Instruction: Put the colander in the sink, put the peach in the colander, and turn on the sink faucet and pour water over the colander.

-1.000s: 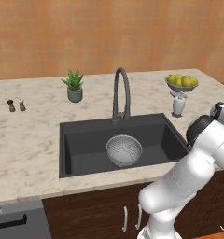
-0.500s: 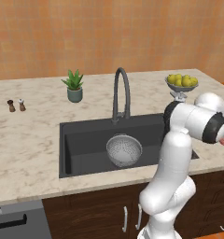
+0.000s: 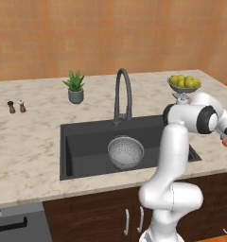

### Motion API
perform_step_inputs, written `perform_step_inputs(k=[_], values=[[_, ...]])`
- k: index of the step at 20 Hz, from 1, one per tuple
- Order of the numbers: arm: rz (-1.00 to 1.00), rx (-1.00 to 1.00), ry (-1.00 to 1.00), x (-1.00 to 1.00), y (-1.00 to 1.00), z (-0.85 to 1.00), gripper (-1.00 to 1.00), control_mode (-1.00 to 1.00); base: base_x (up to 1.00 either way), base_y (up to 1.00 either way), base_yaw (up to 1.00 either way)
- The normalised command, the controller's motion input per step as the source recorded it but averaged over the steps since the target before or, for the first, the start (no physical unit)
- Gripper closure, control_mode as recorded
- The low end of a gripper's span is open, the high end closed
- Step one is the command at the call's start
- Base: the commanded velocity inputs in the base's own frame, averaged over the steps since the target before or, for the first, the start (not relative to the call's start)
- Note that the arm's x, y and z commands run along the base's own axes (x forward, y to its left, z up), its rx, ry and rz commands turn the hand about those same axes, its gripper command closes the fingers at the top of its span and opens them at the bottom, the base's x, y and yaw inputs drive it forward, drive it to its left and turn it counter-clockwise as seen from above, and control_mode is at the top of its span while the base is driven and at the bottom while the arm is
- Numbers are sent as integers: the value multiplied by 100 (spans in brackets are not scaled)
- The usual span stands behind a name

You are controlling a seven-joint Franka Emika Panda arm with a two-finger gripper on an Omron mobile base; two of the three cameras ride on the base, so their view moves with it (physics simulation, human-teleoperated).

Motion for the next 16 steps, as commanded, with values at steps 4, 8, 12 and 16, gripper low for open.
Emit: perform_step_inputs(k=[4, 8, 12, 16], values=[[0, 0, 0, 55, 3, -7, -100, -100, 0, 0, 0], [-3, -12, 1, 39, 0, -53, -100, -100, 0, 0, 0], [-17, -22, 6, 11, 0, -97, -100, -100, 0, 0, 0], [-11, -13, 2, 19, 17, -75, -100, -100, 0, 0, 0]])
